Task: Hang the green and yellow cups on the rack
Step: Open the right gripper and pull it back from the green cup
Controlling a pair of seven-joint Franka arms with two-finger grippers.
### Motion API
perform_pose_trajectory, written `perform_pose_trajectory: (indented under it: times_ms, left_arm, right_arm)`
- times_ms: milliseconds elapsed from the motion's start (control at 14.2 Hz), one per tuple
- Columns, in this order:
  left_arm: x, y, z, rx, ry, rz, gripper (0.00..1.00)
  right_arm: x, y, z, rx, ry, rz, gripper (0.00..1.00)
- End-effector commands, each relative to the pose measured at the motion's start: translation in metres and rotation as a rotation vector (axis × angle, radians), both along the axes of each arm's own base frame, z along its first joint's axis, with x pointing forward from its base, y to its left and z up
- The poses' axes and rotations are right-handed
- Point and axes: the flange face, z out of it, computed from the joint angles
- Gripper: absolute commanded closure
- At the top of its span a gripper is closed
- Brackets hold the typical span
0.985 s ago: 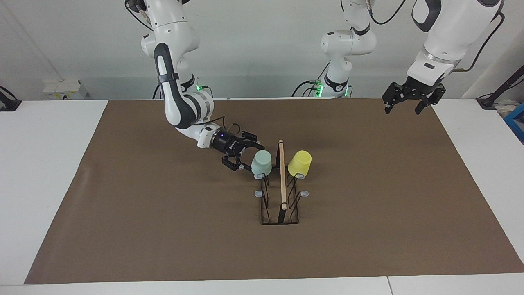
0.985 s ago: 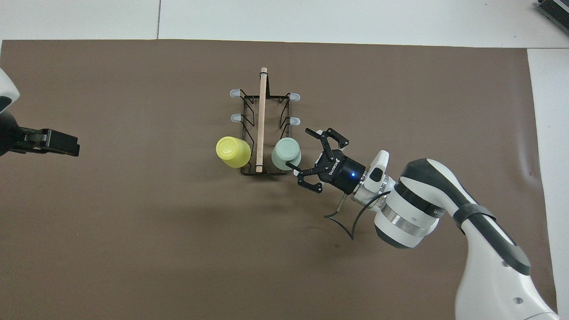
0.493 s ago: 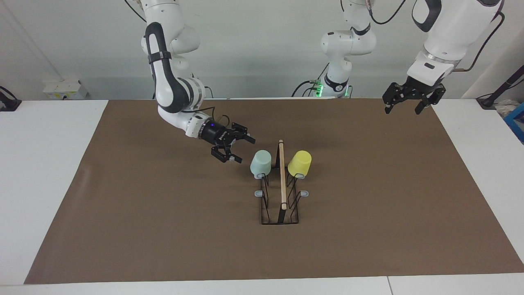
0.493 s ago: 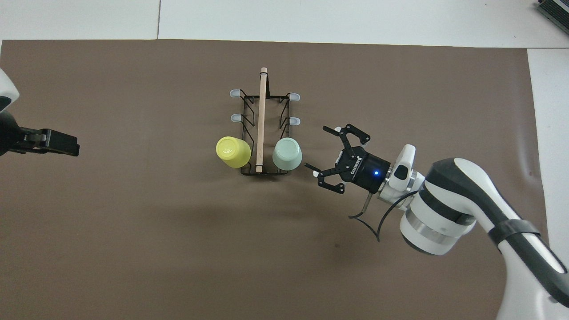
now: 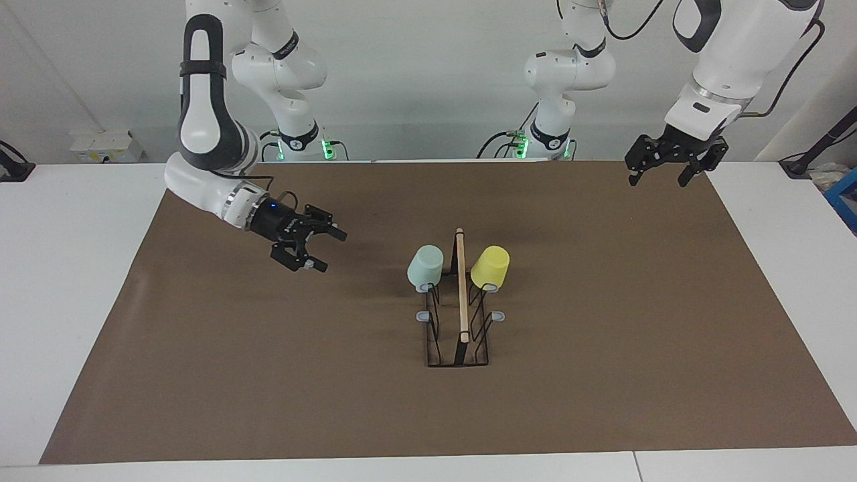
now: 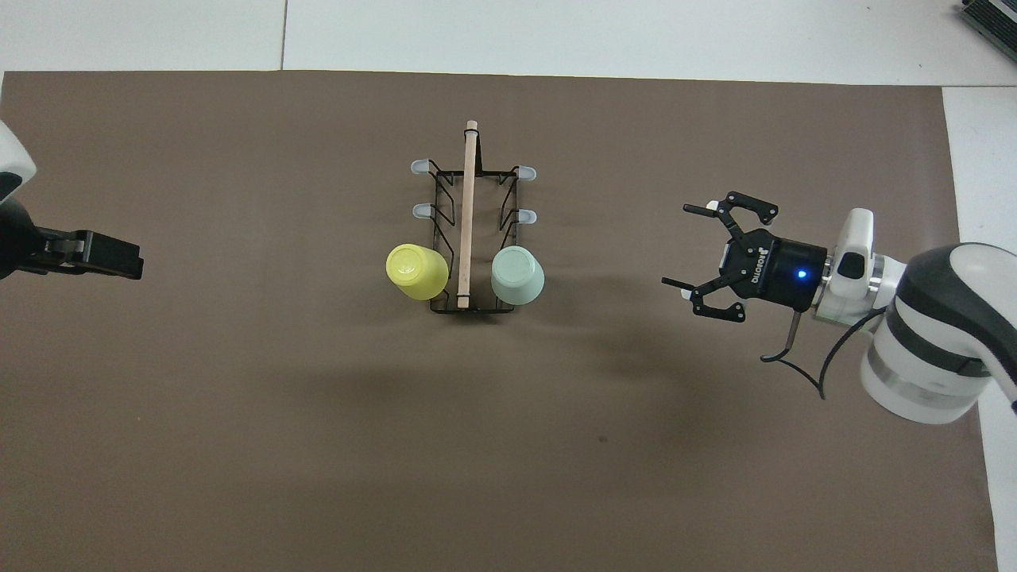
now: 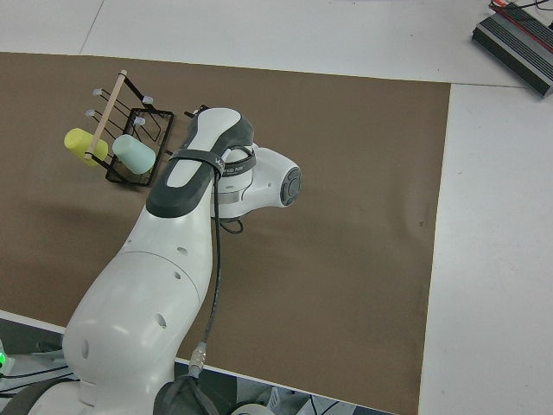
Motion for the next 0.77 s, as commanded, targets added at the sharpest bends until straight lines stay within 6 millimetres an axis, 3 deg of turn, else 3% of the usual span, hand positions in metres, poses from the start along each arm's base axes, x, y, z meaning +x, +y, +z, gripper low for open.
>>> perform_pose_trajectory:
  times_ms: [0,211,422,704]
  left_arm:
    - [-0.003,0.002,0.001,0.011,0.0,-0.009,0.0]
    - [-0.003,0.002,0.001,0.011,0.0,-0.009,0.0]
    - [-0.003,0.002,0.001,0.011,0.0,-0.009,0.0]
    - [-0.003,0.002,0.001,0.011,0.0,-0.009,0.0]
  right_arm:
    - [0.009,-0.034,0.019,-0.076,0.083,0.04,0.0]
    - [0.004,-0.075,0.06,-0.216,0.227,0.053,0.0]
    - [-0.019,-0.106,0.104,-0.377,0.393,-0.001,0.0]
    - [-0.037,-0.12,0.119,-0.53,0.625,-0.048,0.0]
